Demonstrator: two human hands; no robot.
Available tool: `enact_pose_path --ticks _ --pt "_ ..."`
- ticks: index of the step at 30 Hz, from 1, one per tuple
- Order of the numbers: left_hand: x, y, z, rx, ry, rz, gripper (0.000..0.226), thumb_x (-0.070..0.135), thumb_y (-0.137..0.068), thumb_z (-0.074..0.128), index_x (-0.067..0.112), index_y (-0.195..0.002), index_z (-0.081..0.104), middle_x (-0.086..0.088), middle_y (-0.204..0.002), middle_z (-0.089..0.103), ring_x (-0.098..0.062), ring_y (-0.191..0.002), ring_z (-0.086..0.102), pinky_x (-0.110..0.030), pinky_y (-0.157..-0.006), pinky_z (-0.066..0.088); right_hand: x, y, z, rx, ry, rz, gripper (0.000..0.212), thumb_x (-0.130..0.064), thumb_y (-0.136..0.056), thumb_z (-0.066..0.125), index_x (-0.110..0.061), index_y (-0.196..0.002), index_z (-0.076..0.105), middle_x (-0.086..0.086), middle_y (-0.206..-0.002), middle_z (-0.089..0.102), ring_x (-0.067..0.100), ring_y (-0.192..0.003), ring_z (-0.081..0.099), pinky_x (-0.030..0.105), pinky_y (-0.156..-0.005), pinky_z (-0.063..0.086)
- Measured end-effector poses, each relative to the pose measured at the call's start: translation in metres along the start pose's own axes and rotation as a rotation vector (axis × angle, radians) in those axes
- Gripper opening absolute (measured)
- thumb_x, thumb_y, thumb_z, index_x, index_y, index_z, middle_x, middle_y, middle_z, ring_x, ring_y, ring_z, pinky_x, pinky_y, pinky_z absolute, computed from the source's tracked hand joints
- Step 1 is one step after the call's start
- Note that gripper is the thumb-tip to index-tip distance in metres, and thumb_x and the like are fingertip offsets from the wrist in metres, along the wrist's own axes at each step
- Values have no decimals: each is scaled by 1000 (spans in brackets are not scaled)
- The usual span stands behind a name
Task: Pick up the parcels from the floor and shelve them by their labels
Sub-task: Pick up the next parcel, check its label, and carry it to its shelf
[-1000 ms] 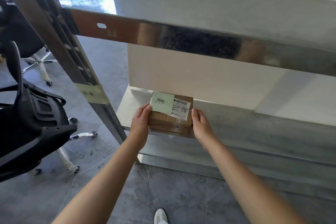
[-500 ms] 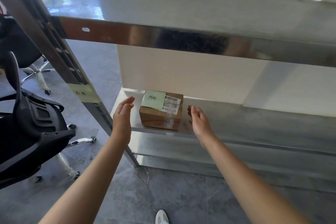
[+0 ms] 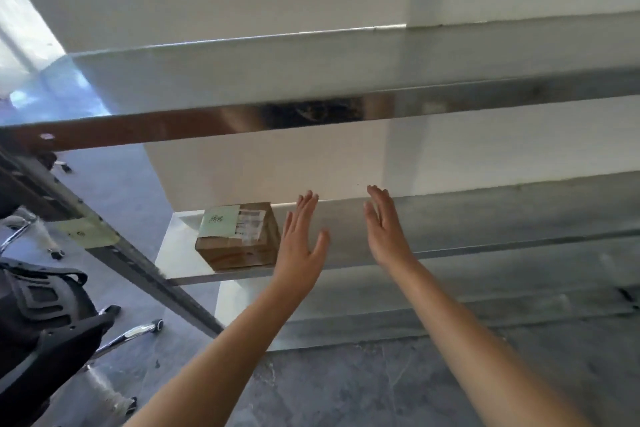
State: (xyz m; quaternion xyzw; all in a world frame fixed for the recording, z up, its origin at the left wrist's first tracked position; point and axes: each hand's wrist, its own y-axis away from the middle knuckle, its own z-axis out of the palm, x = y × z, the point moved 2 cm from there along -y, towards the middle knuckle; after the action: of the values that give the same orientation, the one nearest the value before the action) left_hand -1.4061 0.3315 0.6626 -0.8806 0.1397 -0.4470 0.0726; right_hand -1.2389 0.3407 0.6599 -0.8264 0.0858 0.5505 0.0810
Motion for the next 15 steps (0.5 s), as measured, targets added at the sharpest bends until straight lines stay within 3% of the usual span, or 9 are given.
enact_pose_path --ticks 7,11,15 --pt "127 -23 117 -149 -258 363 63 36 -99 36 16 -157 20 3 -166 15 -6 -152 2 -33 -125 0 18 39 -165 270 248 -81 49 -30 -107 31 -20 -154 27 -4 -165 20 9 -153 5 38 -126 8" --pt "203 -3 192 -174 -296 548 62 36 -102 24 13 -158 13 -1 -167 8 -11 -153 -2 -39 -125 0 50 80 -261 442 422 -32 51 -28 -106 32 -17 -155 24 0 -165 19 15 -154 7 46 -125 10" --pt "264 36 269 -283 -257 679 65 44 -102 21 11 -158 13 -1 -166 8 -12 -153 0 -41 -124 1 88 141 -342 556 513 98 56 -34 -106 31 -16 -157 18 -1 -166 14 13 -154 4 45 -125 5"
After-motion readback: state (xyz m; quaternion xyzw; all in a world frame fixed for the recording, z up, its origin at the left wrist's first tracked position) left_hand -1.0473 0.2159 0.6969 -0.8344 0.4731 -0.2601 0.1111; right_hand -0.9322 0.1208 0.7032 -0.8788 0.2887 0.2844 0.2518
